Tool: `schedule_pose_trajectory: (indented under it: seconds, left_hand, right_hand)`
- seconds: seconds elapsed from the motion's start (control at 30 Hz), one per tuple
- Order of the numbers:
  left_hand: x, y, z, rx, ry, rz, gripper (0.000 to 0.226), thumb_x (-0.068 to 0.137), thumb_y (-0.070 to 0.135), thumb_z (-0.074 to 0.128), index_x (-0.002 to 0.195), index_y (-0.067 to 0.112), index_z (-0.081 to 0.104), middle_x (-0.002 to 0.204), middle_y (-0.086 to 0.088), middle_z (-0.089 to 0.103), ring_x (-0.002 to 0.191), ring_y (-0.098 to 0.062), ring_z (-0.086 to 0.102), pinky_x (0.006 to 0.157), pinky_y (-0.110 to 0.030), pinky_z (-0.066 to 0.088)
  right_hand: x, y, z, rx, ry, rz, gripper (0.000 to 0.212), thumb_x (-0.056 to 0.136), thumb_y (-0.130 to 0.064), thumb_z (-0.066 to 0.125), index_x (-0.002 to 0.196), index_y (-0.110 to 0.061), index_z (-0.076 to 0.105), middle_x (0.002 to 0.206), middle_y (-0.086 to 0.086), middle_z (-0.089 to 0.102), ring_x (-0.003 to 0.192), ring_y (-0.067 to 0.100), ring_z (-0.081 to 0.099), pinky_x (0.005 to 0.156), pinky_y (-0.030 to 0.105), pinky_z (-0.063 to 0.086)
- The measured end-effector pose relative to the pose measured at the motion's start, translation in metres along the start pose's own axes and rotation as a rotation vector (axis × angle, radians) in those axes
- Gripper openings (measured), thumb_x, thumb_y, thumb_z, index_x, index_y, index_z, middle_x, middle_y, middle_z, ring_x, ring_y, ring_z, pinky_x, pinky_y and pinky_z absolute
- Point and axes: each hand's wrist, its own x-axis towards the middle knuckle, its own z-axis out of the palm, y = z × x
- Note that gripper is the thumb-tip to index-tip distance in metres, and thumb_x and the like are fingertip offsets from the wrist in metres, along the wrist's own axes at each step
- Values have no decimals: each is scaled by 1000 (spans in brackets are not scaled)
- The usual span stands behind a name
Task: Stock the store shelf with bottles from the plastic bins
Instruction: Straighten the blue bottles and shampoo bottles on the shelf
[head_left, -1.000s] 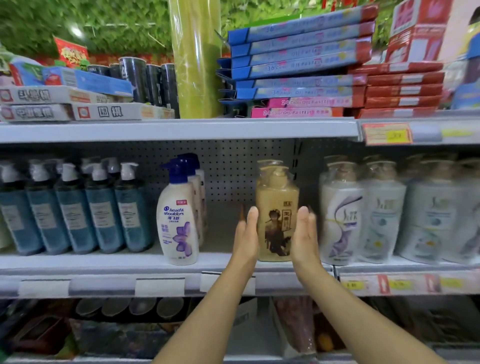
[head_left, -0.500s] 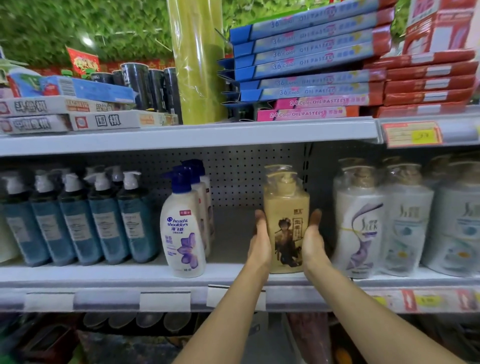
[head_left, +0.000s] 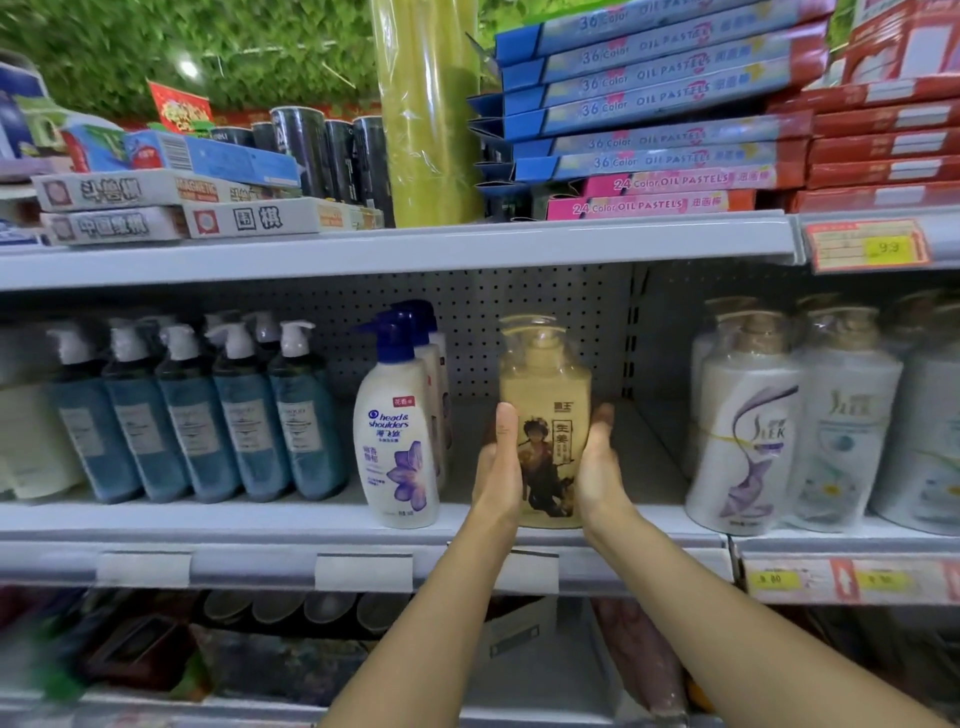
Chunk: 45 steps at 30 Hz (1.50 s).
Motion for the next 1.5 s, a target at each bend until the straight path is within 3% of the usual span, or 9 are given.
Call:
schedule_pose_trajectory:
  seconds: [0.13, 0.4, 0.57, 0.7, 0.87, 0.97, 1.1, 1.2, 1.5]
  left_hand:
    - [-1, -2, -17, -14, 54, 42, 106, 61, 101, 32, 127, 22, 60, 121, -1, 69, 115, -19, 64, 103, -41, 50]
    - [-18, 1, -42, 136, 35, 185, 35, 106, 42, 34, 131, 20, 44, 119, 4, 59, 100, 1, 57, 68, -10, 48]
    - [-26, -13, -54, 289, 109, 429, 50, 100, 50, 45, 146, 32, 37, 145, 7, 47, 130, -7, 49, 104, -33, 49]
    - [-35, -3, -76, 427, 524, 713, 54, 91, 45, 62, 137, 25, 45, 131, 15, 38, 121, -9, 45, 102, -31, 46]
    - [-14, 8, -118, 243, 453, 327, 108, 66, 56, 83, 151, 35, 20, 149, -2, 35, 130, -13, 48, 101, -32, 47]
    - [-5, 21, -132, 117, 242, 185, 87, 76, 32, 84, 145, 22, 31, 107, 0, 63, 81, 1, 68, 61, -15, 53]
    - [1, 25, -135, -19, 129, 145, 27, 86, 9, 73, 100, -3, 54, 57, -4, 62, 35, -8, 54, 39, -19, 47]
    - [6, 19, -133, -66, 152, 157, 19, 87, 9, 72, 83, 0, 55, 44, -1, 56, 32, -11, 49, 36, -21, 44]
    - [13, 3, -135, -96, 144, 131, 35, 85, 23, 76, 100, -1, 55, 57, -5, 62, 40, -20, 53, 42, -27, 50]
  right_hand:
    - [-8, 2, 16, -19, -26, 5, 72, 97, -68, 11, 94, -25, 69, 97, 7, 72, 96, 23, 67, 97, 48, 52]
    - [-17, 8, 35, -49, -16, -15, 78, 97, -67, 10, 110, -19, 70, 106, 10, 72, 104, 25, 66, 97, 45, 52]
    - [-15, 7, 37, -55, 1, -19, 75, 98, -66, 11, 102, -20, 70, 104, 11, 71, 102, 26, 66, 98, 46, 51]
    - [-15, 8, 36, -56, 2, -26, 66, 99, -65, 9, 92, -28, 65, 96, 5, 69, 90, 20, 63, 85, 39, 48]
    - [-16, 7, 39, -51, 24, -38, 66, 99, -63, 10, 89, -29, 65, 94, 5, 69, 84, 16, 62, 78, 34, 46]
    - [-16, 8, 40, -59, 37, -30, 69, 99, -64, 10, 96, -25, 67, 103, 9, 70, 94, 22, 65, 82, 35, 46]
    - [-15, 10, 42, -64, 44, -8, 75, 98, -65, 9, 115, -21, 66, 113, 12, 69, 109, 28, 63, 87, 38, 45]
    - [-14, 10, 46, -62, 42, -6, 74, 99, -64, 9, 117, -20, 66, 115, 12, 68, 109, 28, 63, 85, 38, 46]
    - [-12, 18, 68, -64, 59, 10, 68, 102, -59, 12, 117, -18, 64, 114, 12, 68, 107, 27, 64, 84, 36, 48]
